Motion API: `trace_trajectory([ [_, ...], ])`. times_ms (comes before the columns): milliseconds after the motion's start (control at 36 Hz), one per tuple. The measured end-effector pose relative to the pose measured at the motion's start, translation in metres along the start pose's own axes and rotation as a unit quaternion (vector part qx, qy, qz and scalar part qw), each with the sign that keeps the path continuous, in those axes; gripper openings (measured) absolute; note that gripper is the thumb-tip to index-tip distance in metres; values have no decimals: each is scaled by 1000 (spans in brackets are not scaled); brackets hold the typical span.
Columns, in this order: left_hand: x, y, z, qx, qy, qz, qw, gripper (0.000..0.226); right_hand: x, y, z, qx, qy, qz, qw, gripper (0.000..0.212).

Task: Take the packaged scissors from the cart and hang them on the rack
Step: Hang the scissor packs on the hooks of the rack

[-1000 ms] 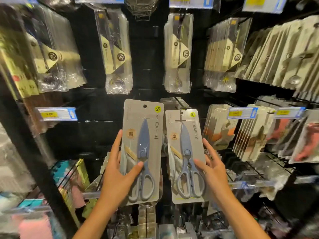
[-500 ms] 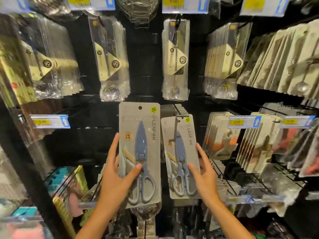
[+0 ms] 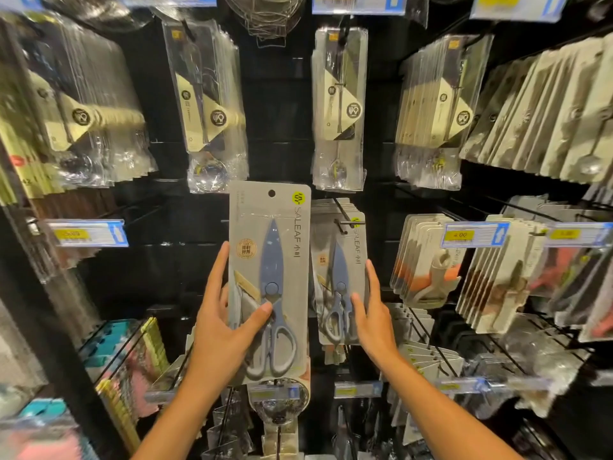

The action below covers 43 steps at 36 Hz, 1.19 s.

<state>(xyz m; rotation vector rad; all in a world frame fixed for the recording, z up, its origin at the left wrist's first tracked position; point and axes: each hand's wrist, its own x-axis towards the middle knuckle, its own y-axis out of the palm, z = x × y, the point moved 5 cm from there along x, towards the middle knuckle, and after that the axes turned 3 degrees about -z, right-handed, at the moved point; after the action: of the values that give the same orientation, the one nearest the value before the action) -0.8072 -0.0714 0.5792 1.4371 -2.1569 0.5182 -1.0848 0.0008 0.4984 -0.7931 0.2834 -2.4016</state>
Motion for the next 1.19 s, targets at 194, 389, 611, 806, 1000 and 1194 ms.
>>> trace_trajectory([
  [194,1,-2,4,-5,1,4,1000,99,2,3,2,-21,1,25,999,76],
  [389,-1,-5,8,-5,-3,3,1000,98,-19,-9,6,-20,-32,9,999,79],
  [611,-11,6,9,-12,-14,14,1000,98,-52,-7,41,99,-75,75,989,74],
  [806,-22,22,11,-22,-8,39,999,99,-64,-3,84,194,-72,171,963,76],
  [1000,-33,35,24,-48,-61,82,994,104,-71,-11,75,163,-50,161,972,75],
  [1194,-47,48,47,-32,-108,132,985,106,-80,-22,50,126,-29,146,981,72],
])
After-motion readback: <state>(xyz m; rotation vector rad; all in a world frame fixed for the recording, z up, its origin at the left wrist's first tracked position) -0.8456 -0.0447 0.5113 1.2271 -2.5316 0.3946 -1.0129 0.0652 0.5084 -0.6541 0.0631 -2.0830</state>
